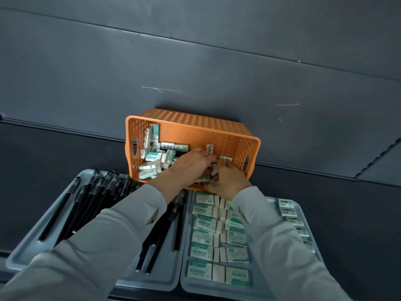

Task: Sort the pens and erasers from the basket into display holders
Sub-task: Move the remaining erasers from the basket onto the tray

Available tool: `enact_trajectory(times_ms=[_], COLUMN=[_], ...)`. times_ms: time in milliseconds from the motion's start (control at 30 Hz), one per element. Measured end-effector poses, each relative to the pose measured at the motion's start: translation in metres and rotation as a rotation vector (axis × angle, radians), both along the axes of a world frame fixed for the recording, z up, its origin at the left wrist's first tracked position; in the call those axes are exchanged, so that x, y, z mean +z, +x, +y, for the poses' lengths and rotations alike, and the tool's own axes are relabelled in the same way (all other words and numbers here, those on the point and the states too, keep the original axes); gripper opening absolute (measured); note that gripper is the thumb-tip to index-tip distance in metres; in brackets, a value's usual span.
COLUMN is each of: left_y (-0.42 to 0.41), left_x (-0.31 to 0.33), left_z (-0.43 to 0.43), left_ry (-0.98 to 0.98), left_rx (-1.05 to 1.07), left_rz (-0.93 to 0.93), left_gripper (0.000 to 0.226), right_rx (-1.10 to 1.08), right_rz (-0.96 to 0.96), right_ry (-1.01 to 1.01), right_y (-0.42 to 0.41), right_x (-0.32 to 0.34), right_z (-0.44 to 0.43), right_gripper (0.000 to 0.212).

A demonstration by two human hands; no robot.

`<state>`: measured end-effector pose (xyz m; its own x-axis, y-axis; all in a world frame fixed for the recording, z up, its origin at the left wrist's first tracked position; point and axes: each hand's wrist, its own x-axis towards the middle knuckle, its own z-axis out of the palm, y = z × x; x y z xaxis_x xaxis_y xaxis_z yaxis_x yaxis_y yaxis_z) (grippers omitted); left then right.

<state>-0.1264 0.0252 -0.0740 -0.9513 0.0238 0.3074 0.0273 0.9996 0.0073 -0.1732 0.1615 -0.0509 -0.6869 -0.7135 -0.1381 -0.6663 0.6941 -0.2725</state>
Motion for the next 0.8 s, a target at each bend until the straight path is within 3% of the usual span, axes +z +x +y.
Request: enact_trajectory(times_ms=[167,400,533,800], left_y=[-0.007,-0.007,0.003,0.021], left_x=[-0.002,-0.008,0.002,0.014], left_z=[0.001,-0.003,-0.005,-0.008], left_ry=[0.098,0.230,0.330,0.264], left_rx=[0.058,0.117,0.217,0.136], left_rz=[0.060,0.127,0.237,-0.015], left_gripper=[0.033,0.021,0.025,0.041], right_rx=[-0.060,-0.039,-0.057,-0.005], right_rz=[0.080,-0.020,0.030,0.070], right_ry=[-0.038,-0.014,-0.049,-0.086], right_y=[-0.003,-0.009,-0.008,-0.008], right_x=[-0.003,0.003,-0.004,-0.006], right_z=[-0.006,-0.013,-0.015,-0.021], right_gripper=[0.049,0.065,0.058,0.050])
